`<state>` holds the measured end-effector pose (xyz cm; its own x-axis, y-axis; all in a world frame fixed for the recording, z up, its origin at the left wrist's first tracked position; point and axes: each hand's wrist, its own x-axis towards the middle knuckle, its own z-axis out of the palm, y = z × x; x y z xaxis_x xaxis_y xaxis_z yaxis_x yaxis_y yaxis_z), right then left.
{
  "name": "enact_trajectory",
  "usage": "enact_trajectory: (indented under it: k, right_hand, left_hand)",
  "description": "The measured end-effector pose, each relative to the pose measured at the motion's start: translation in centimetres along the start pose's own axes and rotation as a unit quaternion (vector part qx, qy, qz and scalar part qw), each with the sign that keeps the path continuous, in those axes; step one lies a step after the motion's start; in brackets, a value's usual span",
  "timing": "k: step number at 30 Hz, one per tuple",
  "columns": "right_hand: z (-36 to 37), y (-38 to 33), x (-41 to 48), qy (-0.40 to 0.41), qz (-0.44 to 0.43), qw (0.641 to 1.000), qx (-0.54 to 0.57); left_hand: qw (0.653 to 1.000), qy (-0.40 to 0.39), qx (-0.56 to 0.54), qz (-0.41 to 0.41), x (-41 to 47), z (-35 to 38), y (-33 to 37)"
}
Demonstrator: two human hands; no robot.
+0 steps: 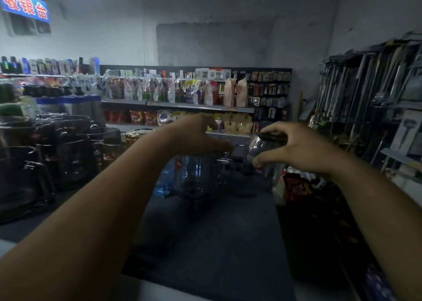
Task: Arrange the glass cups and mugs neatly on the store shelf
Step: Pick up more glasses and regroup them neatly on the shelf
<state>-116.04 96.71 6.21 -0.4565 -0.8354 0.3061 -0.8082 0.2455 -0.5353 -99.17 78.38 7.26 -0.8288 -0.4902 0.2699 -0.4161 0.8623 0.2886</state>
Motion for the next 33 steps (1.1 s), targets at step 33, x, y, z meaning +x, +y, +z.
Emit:
enact_trajectory:
  k: [33]
  right_hand:
    - [10.0, 1.0, -3.0, 0.159, 0.062, 0.985, 0.006]
  left_hand:
    - [0.977, 0.142, -0.156, -0.039, 1.0, -1.0, 0.6]
